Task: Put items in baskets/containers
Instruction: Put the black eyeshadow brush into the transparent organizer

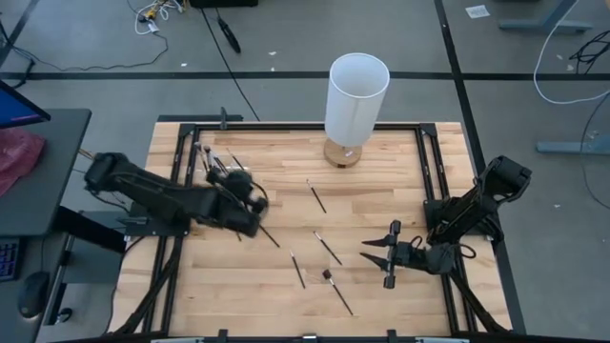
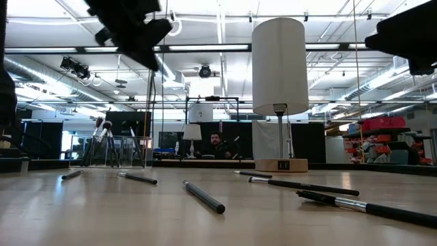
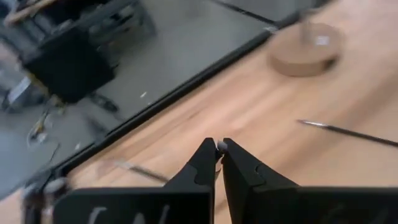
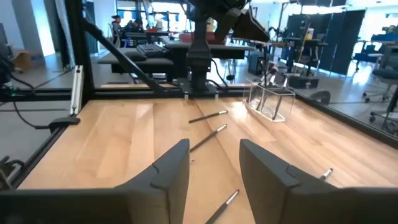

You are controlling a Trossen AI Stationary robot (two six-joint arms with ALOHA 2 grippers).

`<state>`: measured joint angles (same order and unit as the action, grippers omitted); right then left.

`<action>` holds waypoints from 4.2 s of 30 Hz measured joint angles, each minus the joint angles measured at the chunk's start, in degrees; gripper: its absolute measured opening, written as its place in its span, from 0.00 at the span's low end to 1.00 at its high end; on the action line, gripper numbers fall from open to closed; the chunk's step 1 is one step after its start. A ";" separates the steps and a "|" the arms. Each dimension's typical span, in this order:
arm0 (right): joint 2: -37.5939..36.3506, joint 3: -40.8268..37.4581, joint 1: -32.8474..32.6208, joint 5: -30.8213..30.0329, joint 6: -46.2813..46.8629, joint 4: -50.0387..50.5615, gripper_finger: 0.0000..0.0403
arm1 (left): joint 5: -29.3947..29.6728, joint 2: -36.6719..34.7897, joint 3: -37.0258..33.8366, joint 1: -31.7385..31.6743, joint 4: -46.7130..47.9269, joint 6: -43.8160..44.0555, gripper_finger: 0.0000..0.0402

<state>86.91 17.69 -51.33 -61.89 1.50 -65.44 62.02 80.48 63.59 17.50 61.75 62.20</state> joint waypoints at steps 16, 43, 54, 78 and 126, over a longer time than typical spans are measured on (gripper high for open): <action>0.00 0.01 5.37 8.68 3.66 0.84 0.34 | -0.79 -25.88 -26.66 -16.12 -18.14 -0.61 0.03; 0.00 0.02 6.45 10.47 4.24 0.77 0.35 | -32.41 -26.46 -32.30 -40.91 -37.77 -16.94 0.06; 0.00 0.02 6.45 10.47 4.23 0.79 0.34 | -31.76 -26.46 -32.30 -41.47 -36.98 -18.51 0.15; 0.00 0.02 7.10 10.43 4.71 1.50 0.34 | -29.55 -26.57 -25.51 -34.90 -38.96 -27.78 0.32; 0.02 0.07 9.96 11.60 10.05 5.51 0.34 | -35.43 -3.25 -24.80 15.76 -19.51 26.83 0.14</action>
<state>86.94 17.76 -41.37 -50.29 11.55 -59.92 26.59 77.23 38.79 33.27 42.24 89.02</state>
